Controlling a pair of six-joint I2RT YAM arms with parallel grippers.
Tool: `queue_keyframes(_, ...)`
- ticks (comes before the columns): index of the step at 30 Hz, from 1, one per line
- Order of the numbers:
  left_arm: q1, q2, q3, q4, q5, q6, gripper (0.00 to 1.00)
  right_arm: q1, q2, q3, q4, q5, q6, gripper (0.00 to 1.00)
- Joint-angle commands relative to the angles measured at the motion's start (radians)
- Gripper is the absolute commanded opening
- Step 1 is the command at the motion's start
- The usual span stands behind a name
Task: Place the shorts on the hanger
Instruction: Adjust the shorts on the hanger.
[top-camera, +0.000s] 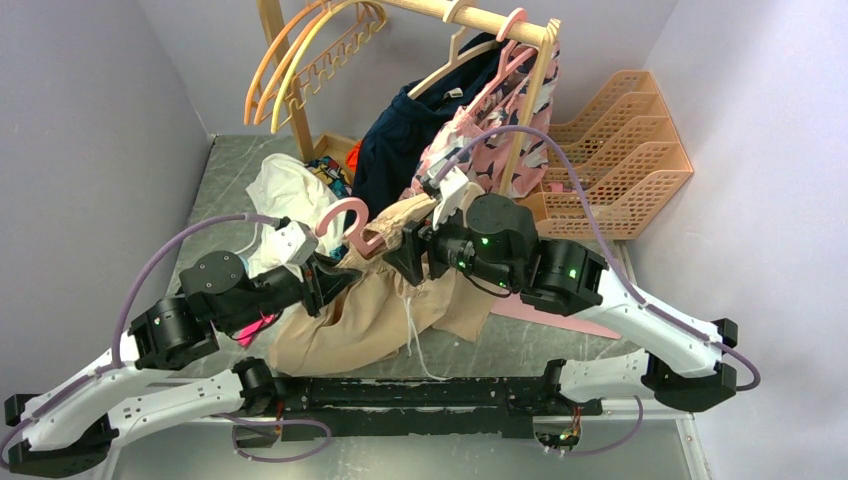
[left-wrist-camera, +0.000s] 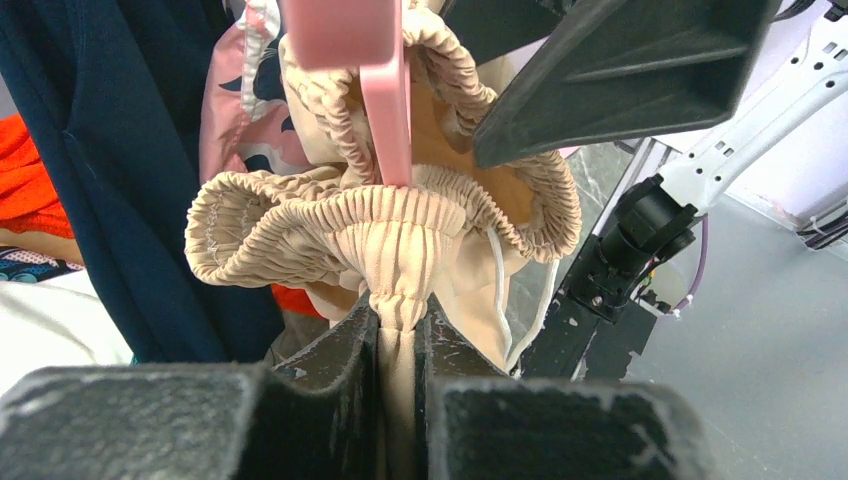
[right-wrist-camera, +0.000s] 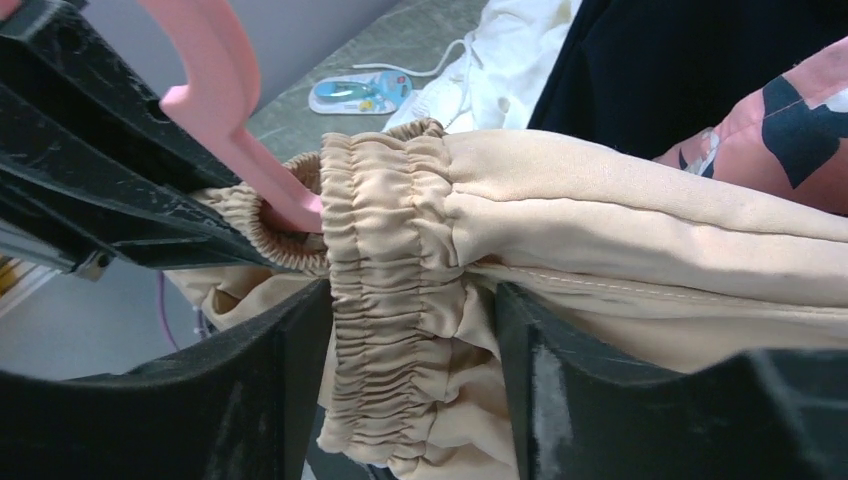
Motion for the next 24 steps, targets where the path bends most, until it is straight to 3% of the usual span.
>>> queue_keyframes(1, 0.001, -0.001, 0.045, 0.093, -0.014, -0.012, 0.07, 0.025, 0.026, 0.036, -0.035, 0.097, 0.011, 0.58)
queue_keyframes(4, 0.001, 0.002, 0.042, 0.091, -0.01, -0.009, 0.07, 0.036, 0.035, 0.042, -0.045, 0.101, 0.003, 0.4)
queue_keyframes(8, 0.001, 0.009, 0.047, 0.091, 0.023, 0.009, 0.07, 0.041, 0.036, 0.073, -0.035, 0.044, 0.001, 0.0)
queue_keyframes(14, 0.001, 0.05, 0.064, 0.087, 0.115, 0.042, 0.07, 0.041, 0.053, 0.217, 0.031, -0.117, 0.045, 0.0)
queue_keyframes(20, 0.001, 0.042, 0.053, 0.111, 0.131, 0.044, 0.07, 0.041, 0.074, 0.169, -0.025, -0.134, 0.059, 0.0)
queue_keyframes(21, 0.001, 0.034, 0.05, 0.115, 0.133, 0.045, 0.07, 0.041, 0.075, 0.154, -0.044, -0.15, 0.054, 0.07)
queue_keyframes(24, 0.001, 0.006, 0.046, 0.119, 0.149, 0.055, 0.07, 0.041, 0.077, 0.153, -0.122, -0.211, 0.01, 0.5)
